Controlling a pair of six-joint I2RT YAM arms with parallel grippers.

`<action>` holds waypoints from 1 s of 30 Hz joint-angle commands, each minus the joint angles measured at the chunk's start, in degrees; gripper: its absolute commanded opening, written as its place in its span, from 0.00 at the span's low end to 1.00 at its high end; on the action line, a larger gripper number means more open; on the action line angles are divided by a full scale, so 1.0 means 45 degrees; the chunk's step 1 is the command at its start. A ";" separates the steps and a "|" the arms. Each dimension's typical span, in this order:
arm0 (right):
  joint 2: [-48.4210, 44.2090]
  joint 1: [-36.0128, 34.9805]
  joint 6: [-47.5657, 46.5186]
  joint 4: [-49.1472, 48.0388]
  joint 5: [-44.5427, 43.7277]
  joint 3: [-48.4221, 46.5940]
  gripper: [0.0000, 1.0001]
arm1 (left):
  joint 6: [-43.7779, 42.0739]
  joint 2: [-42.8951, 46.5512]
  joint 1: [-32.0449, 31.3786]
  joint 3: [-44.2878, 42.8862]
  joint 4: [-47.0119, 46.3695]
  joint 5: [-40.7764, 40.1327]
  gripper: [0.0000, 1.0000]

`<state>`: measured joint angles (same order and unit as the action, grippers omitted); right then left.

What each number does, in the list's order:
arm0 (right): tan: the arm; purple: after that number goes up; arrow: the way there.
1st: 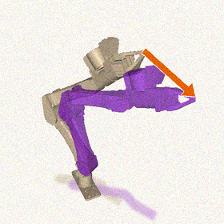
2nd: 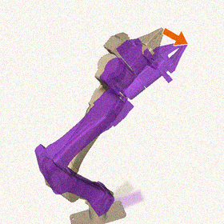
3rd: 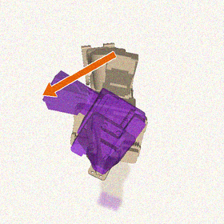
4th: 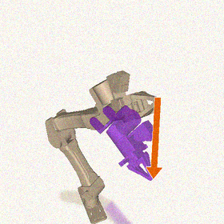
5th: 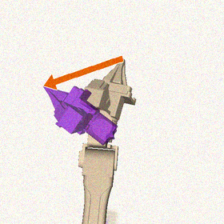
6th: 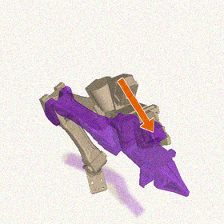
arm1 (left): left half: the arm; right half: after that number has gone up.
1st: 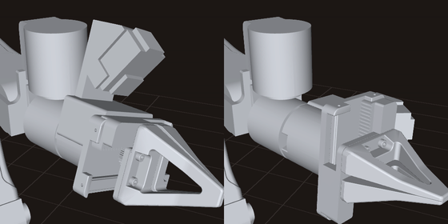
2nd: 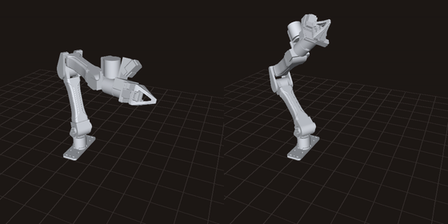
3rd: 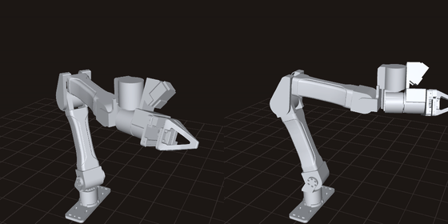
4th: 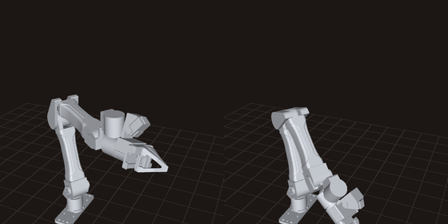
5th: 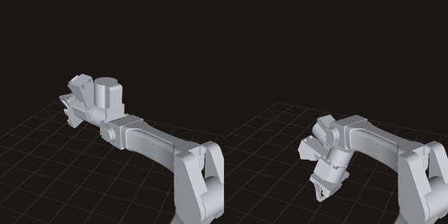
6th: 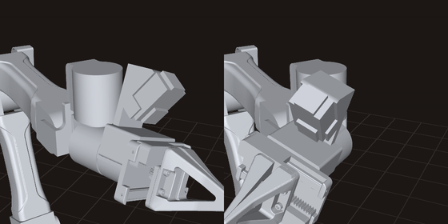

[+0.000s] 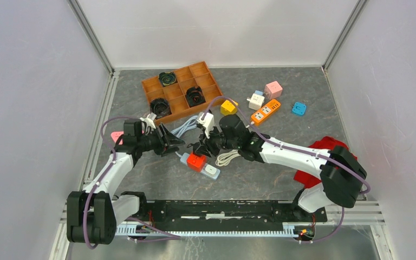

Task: Insert the plug
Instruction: Insert the plug into the socket.

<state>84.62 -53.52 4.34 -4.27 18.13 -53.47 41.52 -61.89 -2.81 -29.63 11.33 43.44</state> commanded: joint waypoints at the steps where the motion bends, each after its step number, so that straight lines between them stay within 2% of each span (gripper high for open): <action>1: 0.0159 -0.0214 -0.0155 0.0044 -0.0371 -0.0774 0.00 | -0.0207 -0.0036 0.0045 0.0012 -0.0588 0.0425 0.61; 14: 0.0012 -0.0456 0.0779 -0.1001 -0.0838 0.0268 0.00 | -0.0086 -0.0149 0.0042 0.0080 -0.0656 0.0281 0.59; 25: 0.0380 -0.0636 0.1126 -0.0776 -0.0794 0.0291 0.00 | -0.0027 -0.0431 0.0047 0.0071 -0.0652 0.0366 0.59; 30: 0.0362 -0.0824 0.0784 -0.0786 -0.1394 0.0508 0.00 | 0.0029 -0.0628 0.0049 0.0060 -0.0654 0.0348 0.59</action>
<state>85.86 -56.25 8.86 -6.70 14.63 -52.47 41.54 -63.96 -2.81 -29.61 10.11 43.68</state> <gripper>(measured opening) 0.332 0.595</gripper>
